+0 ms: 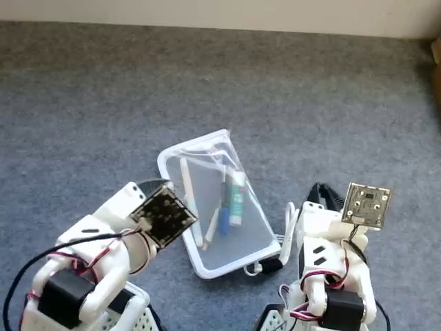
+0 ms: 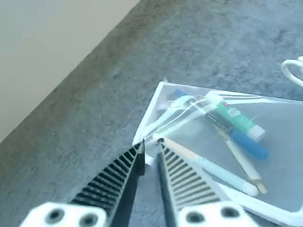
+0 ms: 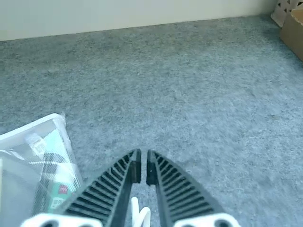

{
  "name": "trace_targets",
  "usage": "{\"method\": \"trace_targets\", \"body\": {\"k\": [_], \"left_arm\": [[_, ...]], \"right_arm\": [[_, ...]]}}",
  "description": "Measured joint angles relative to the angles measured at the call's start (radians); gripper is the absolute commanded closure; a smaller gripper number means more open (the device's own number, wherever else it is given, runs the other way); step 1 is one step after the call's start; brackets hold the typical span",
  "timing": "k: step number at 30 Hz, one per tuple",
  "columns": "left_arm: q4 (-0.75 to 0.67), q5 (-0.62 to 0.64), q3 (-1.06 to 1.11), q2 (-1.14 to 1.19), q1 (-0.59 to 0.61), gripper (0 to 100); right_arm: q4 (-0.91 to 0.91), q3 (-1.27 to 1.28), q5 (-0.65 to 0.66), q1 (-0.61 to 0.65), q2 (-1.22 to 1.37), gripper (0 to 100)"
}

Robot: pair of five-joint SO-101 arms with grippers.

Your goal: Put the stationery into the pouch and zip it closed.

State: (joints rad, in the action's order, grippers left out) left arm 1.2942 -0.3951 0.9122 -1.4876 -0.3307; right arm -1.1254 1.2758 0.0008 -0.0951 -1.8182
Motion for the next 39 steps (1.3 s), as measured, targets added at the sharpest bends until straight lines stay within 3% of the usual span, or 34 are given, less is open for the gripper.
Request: {"method": "trace_targets", "body": {"k": [9, 21, 27, 32, 39], "left_arm": [[-0.072, 0.000, 0.276, -0.328, 0.068, 99], [-0.091, 0.000, 0.548, -0.325, 0.269, 99], [-0.204, 0.000, 0.749, -0.321, 0.342, 99], [-0.252, 0.002, 0.763, -0.319, 0.417, 99], [-0.213, 0.002, 0.764, -0.318, 0.468, 99]], "right_arm": [[0.000, 0.000, 0.000, 0.077, 0.000, 98.9], [0.002, 0.198, 0.000, 0.083, 0.005, 98.9], [0.002, 0.316, 0.002, 0.083, 0.000, 99.2], [0.002, 0.384, 0.002, 0.080, -0.002, 99.2], [0.002, 0.393, 0.002, 0.080, -0.002, 99.2]]}}
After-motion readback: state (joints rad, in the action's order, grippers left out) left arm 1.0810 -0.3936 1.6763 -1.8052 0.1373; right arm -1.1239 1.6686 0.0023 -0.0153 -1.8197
